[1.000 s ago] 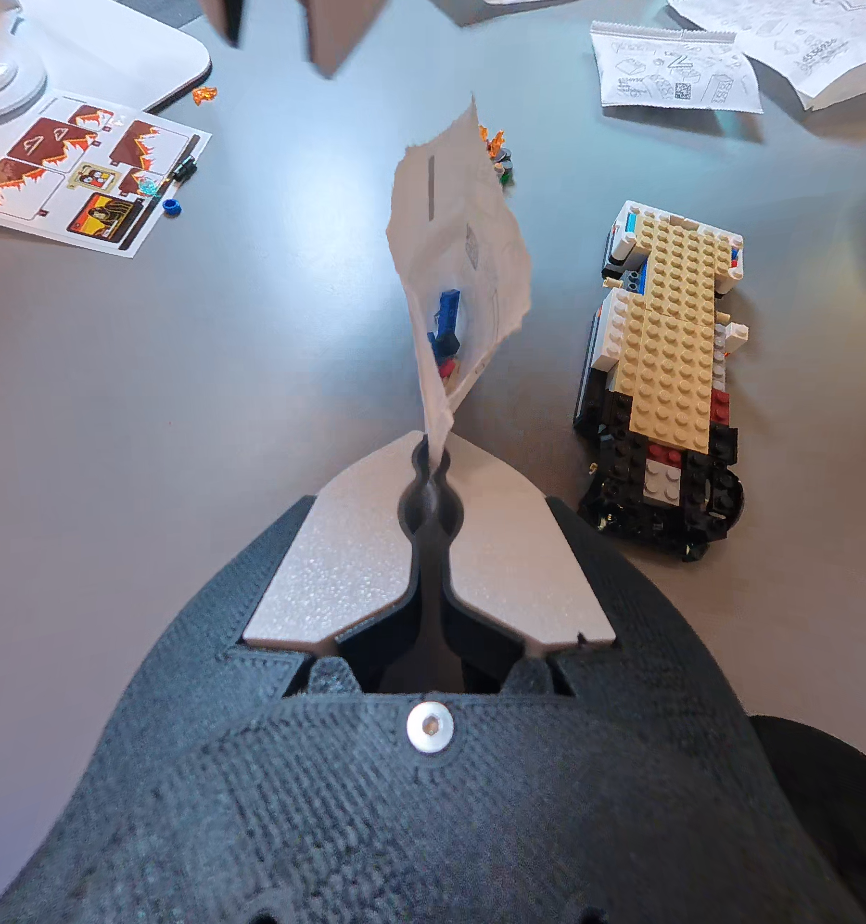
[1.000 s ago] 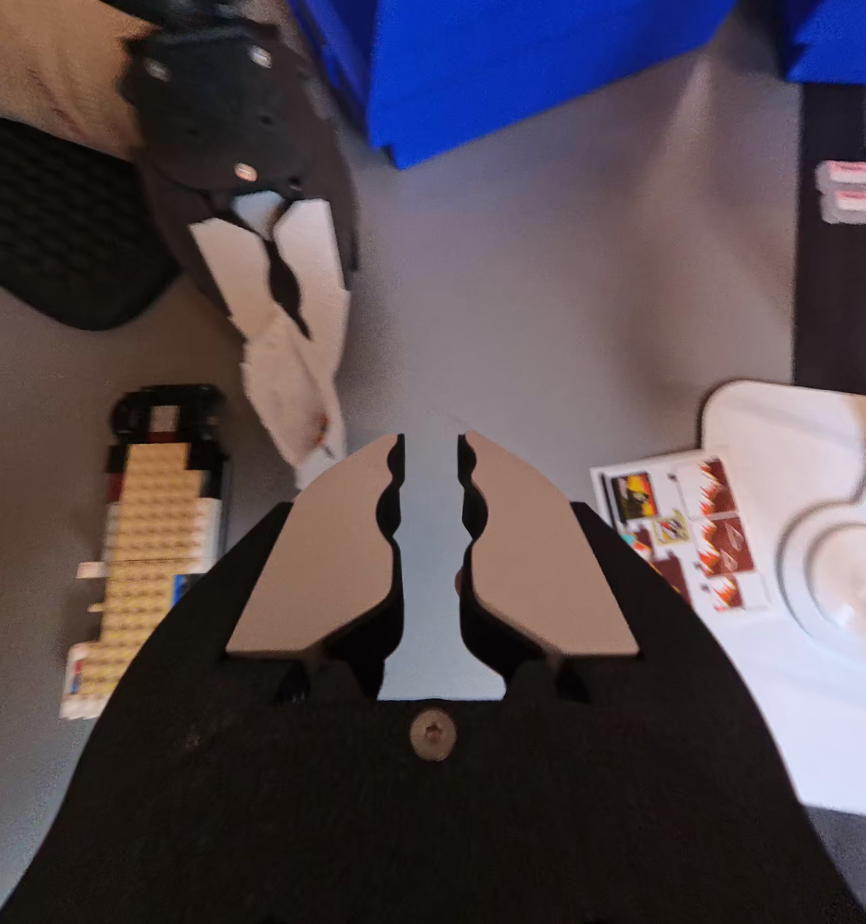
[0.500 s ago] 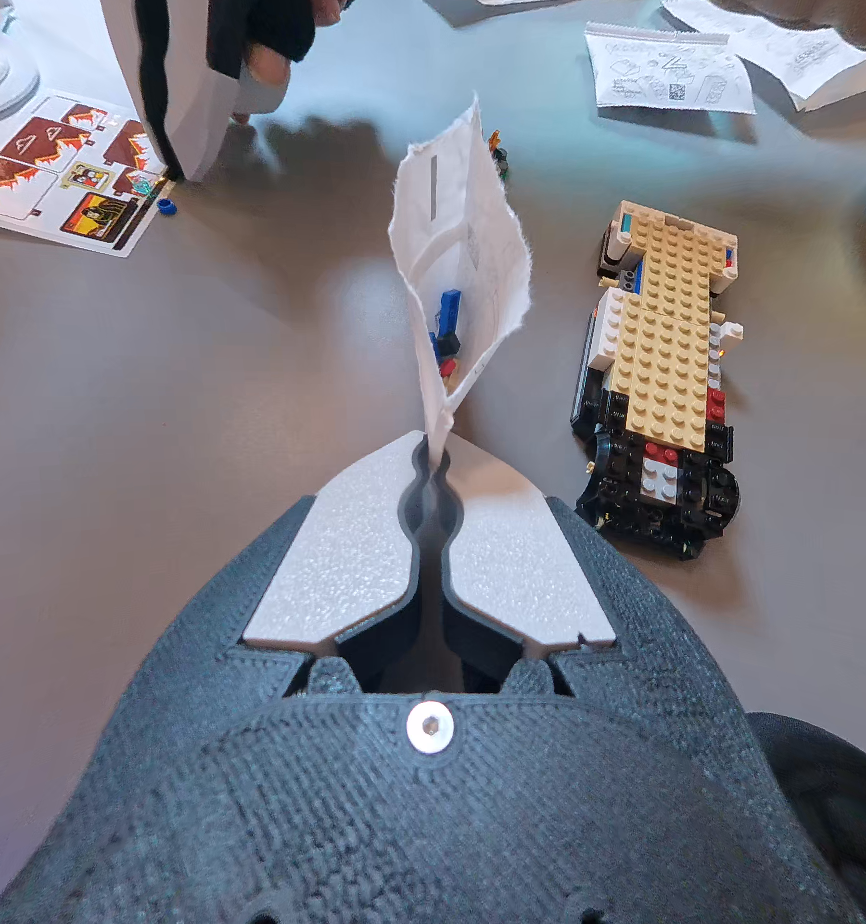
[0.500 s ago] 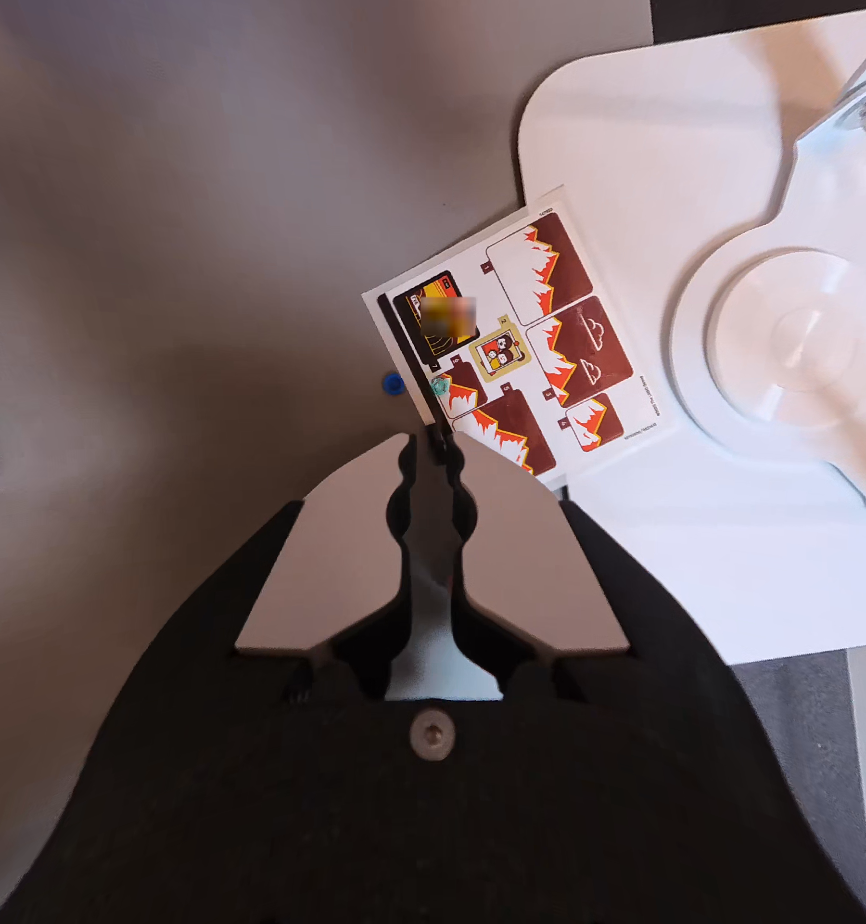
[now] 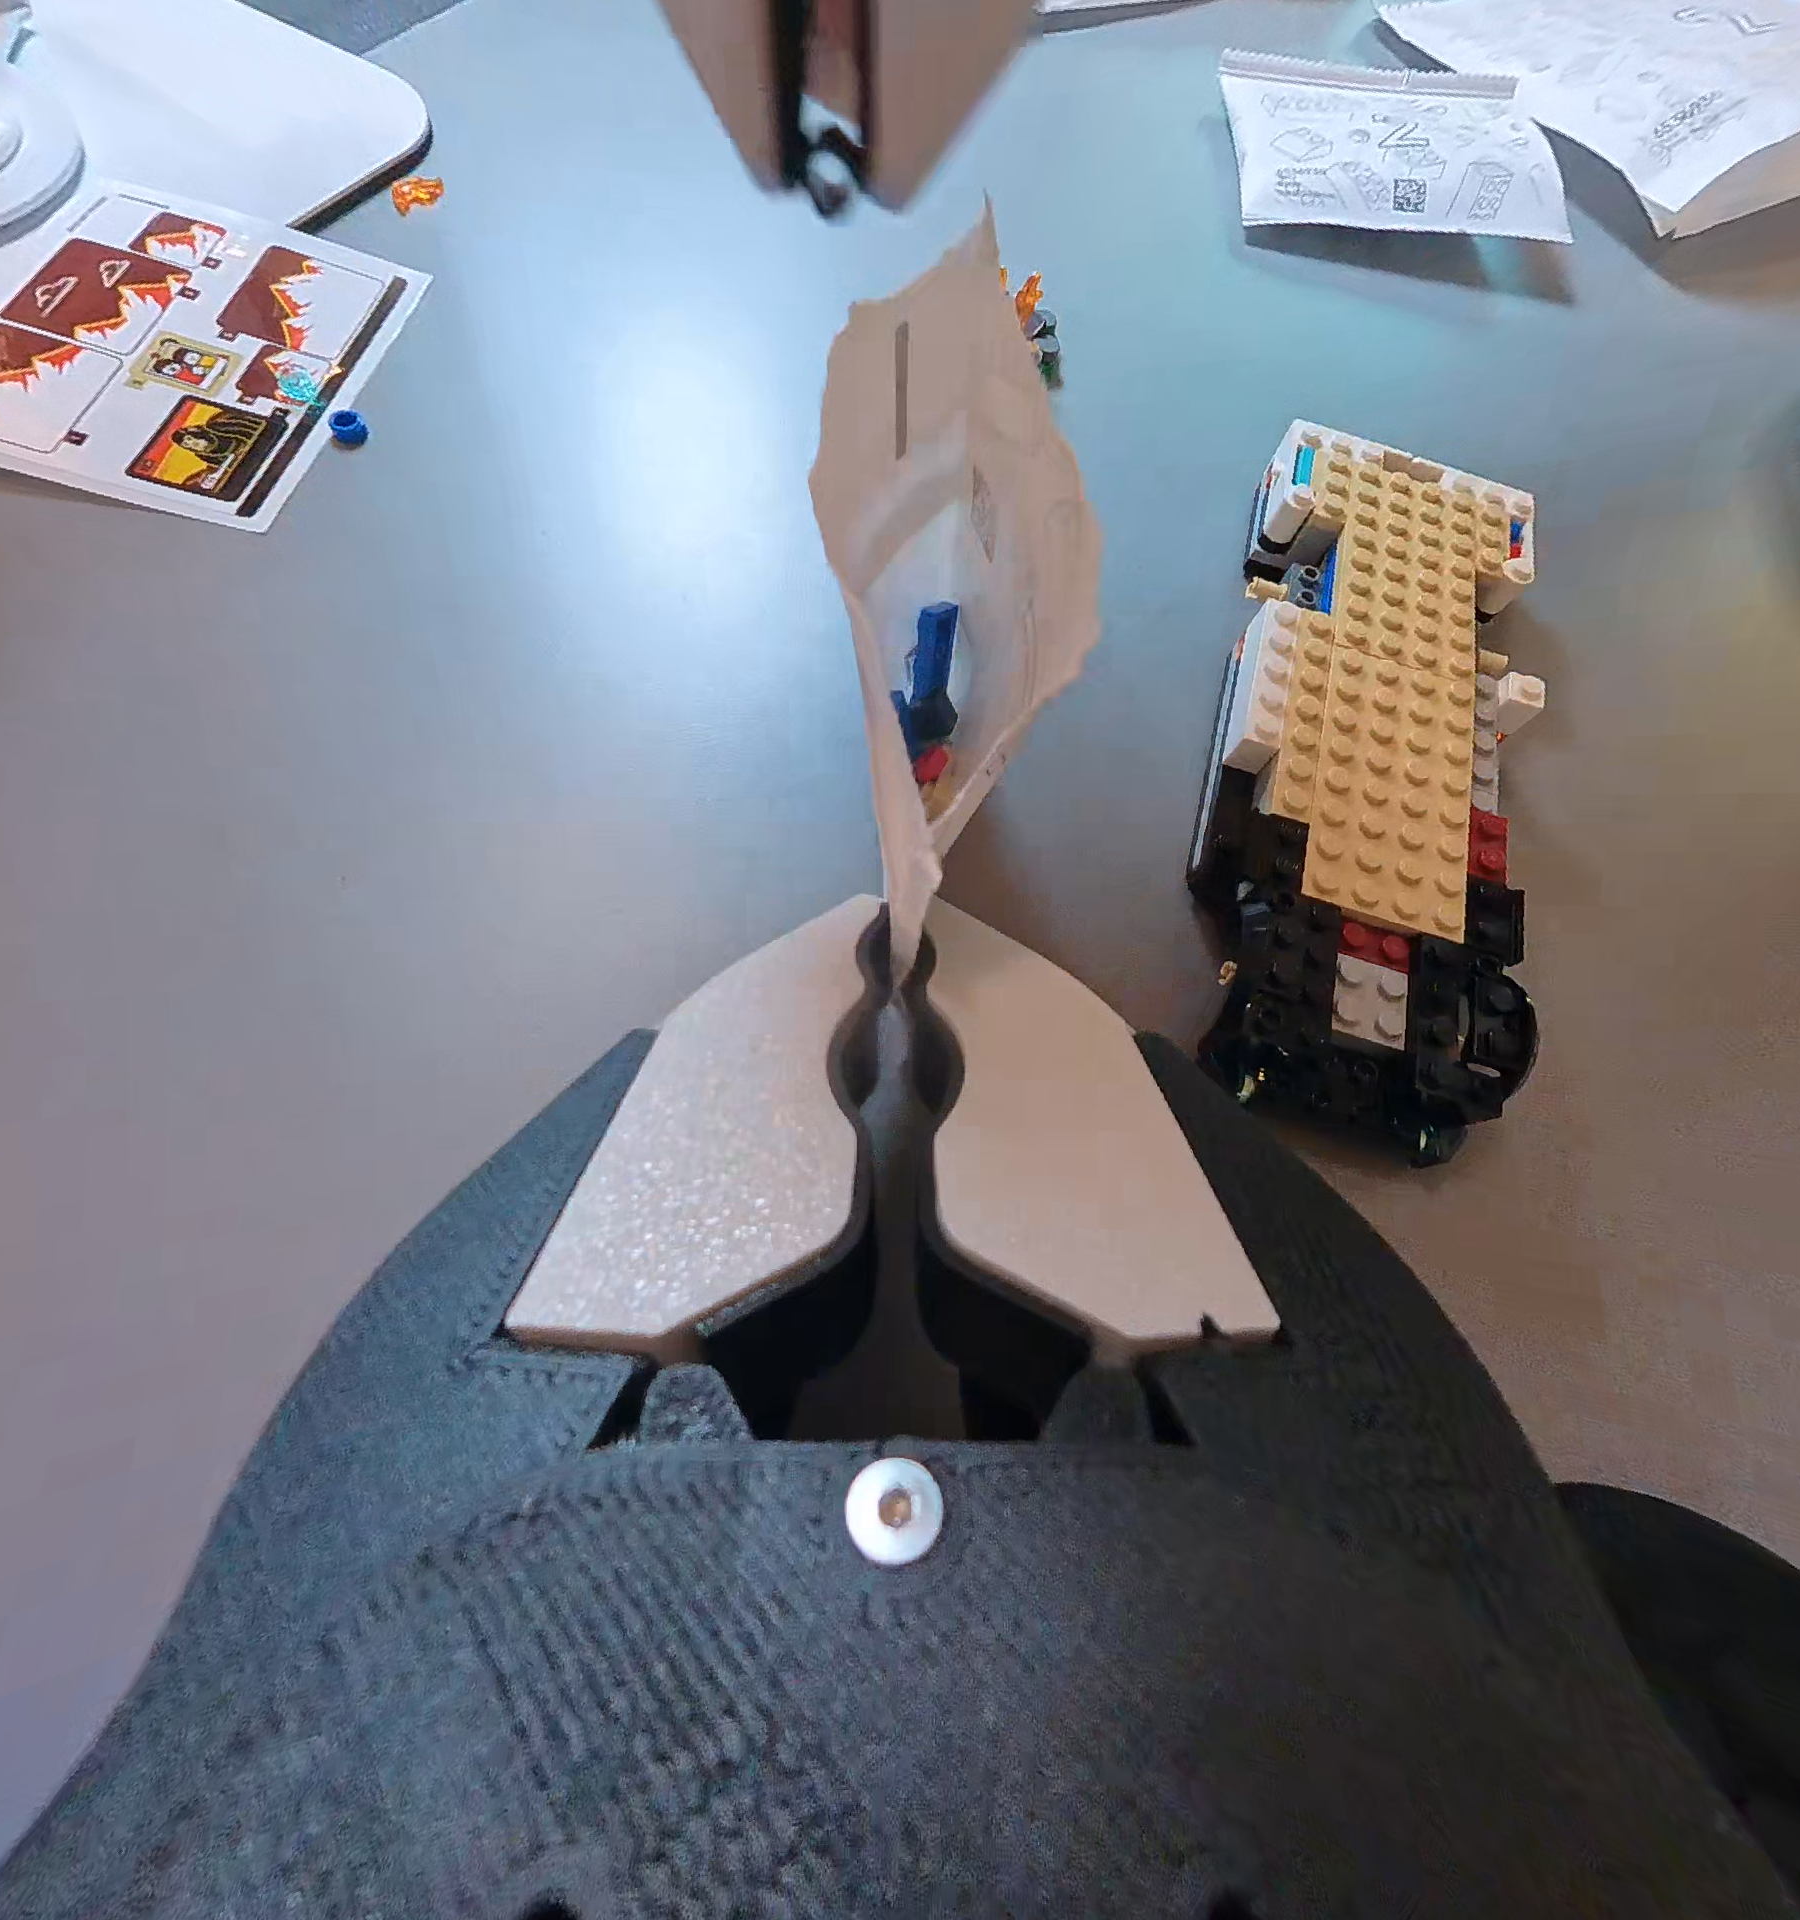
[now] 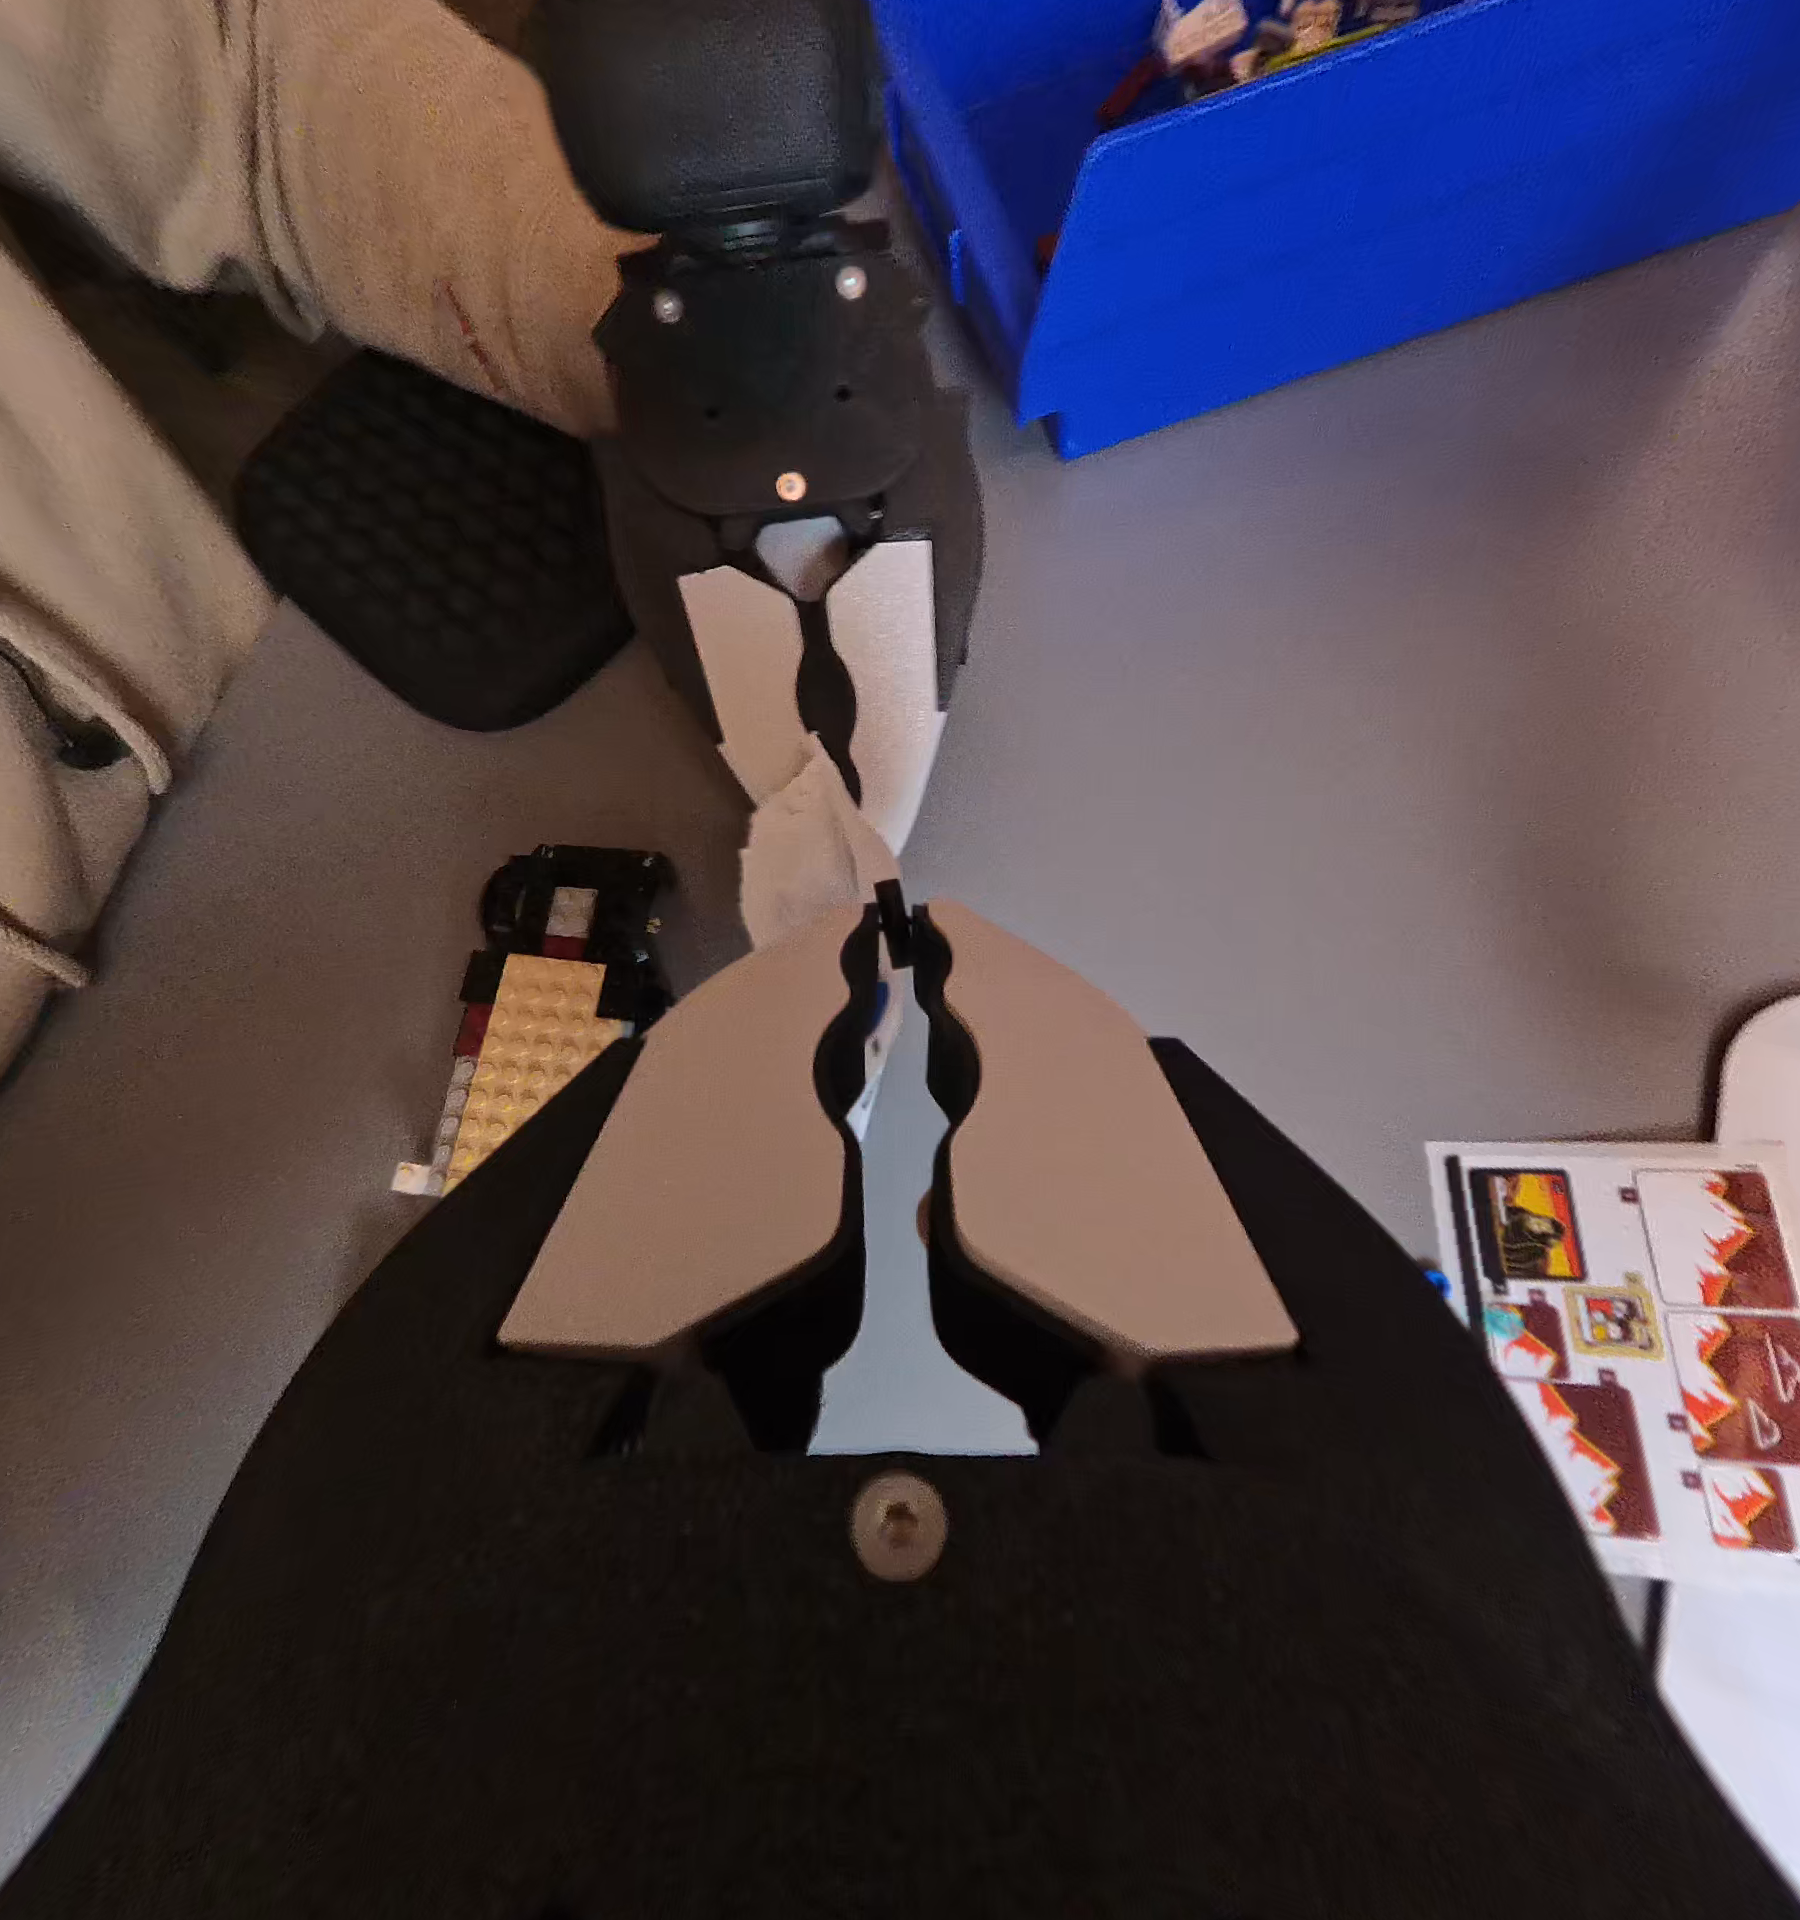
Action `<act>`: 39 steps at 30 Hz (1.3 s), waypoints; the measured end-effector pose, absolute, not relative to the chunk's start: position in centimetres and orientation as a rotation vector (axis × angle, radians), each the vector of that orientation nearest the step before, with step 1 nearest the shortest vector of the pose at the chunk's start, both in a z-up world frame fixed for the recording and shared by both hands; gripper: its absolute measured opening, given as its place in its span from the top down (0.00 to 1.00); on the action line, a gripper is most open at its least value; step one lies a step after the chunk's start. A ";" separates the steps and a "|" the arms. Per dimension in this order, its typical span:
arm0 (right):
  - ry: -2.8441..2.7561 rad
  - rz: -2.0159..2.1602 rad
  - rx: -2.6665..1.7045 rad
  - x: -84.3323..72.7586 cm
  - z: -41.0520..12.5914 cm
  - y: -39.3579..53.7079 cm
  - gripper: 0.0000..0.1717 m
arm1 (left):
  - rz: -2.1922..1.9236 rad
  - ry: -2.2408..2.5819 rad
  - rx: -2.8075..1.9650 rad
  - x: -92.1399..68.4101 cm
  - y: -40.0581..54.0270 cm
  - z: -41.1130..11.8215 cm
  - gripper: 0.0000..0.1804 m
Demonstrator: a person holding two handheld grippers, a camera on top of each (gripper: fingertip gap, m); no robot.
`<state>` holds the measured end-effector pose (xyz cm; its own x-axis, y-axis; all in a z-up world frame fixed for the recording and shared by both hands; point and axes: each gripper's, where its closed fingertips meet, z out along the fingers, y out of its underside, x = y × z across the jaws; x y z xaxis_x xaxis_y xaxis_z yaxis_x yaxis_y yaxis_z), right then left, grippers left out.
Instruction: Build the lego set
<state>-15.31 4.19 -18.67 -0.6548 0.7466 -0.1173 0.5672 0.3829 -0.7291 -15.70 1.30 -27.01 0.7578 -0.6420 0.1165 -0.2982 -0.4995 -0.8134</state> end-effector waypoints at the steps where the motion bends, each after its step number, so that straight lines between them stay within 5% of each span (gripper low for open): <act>1: -2.441 1.089 -1.151 -15.2 -19.1 3.7 0.97 | -0.519 0.703 -2.112 -15.7 1.3 -27.0 1.00; 8: -2.399 1.062 -1.190 -15.7 -19.2 4.7 0.90 | -0.518 0.704 -2.115 -15.7 1.3 -27.0 1.00; 16: -2.092 0.689 -1.584 -17.8 -24.6 18.9 0.90 | -0.509 0.716 -2.116 -15.6 1.2 -27.0 1.00; 28: -2.123 0.624 -1.674 -18.7 -28.8 20.7 0.95 | -0.523 0.712 -2.114 -15.6 1.2 -27.0 1.00; 33: -2.123 0.642 -1.639 -18.7 -27.9 20.3 0.96 | -0.523 0.711 -2.115 -15.6 1.2 -27.0 1.00; 39: -2.213 1.119 -1.312 -18.2 -19.4 10.0 0.95 | -0.527 0.708 -2.115 -15.7 1.2 -27.0 1.00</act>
<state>-18.16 10.04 -19.43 -0.5190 0.8487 -0.1021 0.5854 0.2658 -0.7659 -15.66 1.23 -27.00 0.7539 -0.6458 0.1202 -0.3006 -0.5019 -0.8110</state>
